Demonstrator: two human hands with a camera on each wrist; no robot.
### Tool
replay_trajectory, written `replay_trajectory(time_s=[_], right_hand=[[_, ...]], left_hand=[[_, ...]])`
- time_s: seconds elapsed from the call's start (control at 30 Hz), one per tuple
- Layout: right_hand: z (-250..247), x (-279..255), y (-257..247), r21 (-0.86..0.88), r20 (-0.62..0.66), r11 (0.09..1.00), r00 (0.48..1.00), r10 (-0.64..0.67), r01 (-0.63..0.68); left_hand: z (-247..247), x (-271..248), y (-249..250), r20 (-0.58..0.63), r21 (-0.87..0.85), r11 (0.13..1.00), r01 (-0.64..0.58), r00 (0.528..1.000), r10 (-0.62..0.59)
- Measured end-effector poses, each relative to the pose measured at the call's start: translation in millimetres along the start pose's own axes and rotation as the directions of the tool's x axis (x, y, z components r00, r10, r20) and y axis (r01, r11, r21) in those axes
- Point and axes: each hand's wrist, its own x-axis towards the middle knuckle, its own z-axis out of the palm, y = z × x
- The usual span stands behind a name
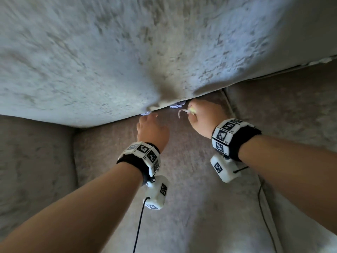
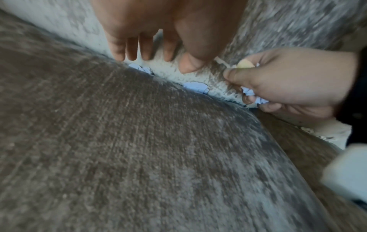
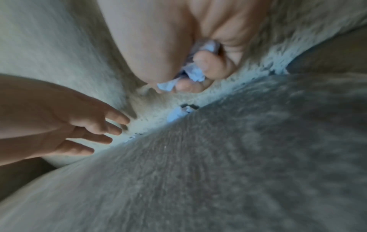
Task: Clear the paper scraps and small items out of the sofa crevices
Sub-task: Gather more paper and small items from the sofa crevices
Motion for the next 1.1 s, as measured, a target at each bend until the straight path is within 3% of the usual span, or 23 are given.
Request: replay_trajectory(time_s=[0.13,0.27,0.37,0.53,0.83,0.97,1.1], right_hand=[[18,21,-14,-0.013,-0.025,0.982,0.982,0.187,-0.188],[39,34,-20,0.071,-0.026,0.909,0.91,0.414,-0.412],[50,43,-24,0.057,-0.019,0.903,0.904,0.428,-0.426],[55,54,-28,0.088,-0.087,0.894,0.89,0.447,-0.44],[57,63,-30,0.183,-0.119,0.85,0.847,0.518,-0.494],[50,55,-30,0.177,-0.098,0.879,0.88,0.464,-0.444],[44,32,-32,0.211,-0.123,0.925,0.931,0.345,-0.315]], left_hand=[[3,18,-11,0.044,0.032,0.999,-0.037,0.998,0.036],[8,34,-20,0.087,0.11,0.994,0.007,0.996,-0.017],[15,42,-19,0.083,0.203,0.979,0.035,0.995,-0.052],[25,48,-12,0.019,0.196,0.974,0.115,0.993,-0.121],[18,44,-29,-0.087,0.235,0.972,-0.004,0.996,0.025],[12,41,-35,-0.193,-0.016,0.992,-0.128,0.973,0.123],[2,30,-25,-0.195,-0.241,0.969,-0.063,0.981,0.015]])
